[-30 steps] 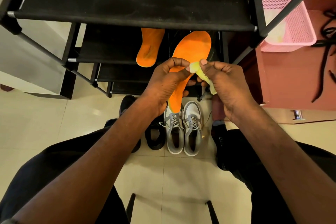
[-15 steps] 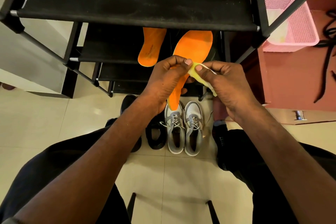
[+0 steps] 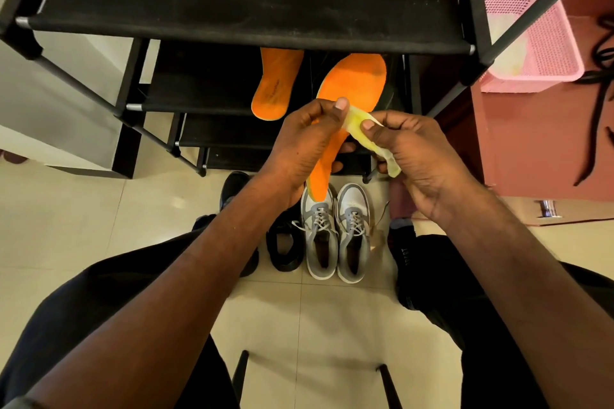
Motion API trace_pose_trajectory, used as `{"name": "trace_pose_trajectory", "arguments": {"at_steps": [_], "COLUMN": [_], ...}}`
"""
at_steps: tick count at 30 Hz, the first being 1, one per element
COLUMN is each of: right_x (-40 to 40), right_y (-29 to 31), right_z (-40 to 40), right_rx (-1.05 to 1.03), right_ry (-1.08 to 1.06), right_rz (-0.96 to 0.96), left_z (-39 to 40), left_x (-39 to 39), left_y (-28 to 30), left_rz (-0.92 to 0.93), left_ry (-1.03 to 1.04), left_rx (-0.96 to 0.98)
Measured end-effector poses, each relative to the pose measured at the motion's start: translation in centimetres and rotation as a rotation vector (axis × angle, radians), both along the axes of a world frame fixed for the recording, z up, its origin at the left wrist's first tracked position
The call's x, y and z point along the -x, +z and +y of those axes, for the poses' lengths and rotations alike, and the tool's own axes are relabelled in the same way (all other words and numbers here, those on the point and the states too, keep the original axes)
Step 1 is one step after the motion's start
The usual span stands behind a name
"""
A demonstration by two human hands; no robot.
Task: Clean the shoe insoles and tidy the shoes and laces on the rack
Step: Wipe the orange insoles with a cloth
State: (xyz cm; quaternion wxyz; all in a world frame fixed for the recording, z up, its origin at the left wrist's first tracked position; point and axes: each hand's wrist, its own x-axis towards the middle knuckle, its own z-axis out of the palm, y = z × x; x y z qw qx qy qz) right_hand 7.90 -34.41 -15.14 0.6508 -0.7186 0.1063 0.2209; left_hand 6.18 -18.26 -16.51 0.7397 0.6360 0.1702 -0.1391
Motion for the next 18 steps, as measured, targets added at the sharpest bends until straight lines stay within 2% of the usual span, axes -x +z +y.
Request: {"name": "trace_pose_trajectory", "arguments": {"at_steps": [4, 14, 18], "right_x": [-0.10, 0.09, 0.18], "right_y": [-0.22, -0.57, -0.51], "right_z": [-0.16, 0.17, 0.35], "right_rx": [0.041, 0.094, 0.093], "right_ry": [0.008, 0.084, 0.027], "right_rz": [0.005, -0.105, -0.164], "left_z": [0.24, 0.42, 0.41], "left_x": [-0.26, -0.13, -0.27], "left_y": [0.01, -0.03, 0.01], "left_rz": [0.072, 0.014, 0.079], "left_ry": [-0.040, 0.013, 0.009], "left_rx": [0.030, -0.021, 0.139]}}
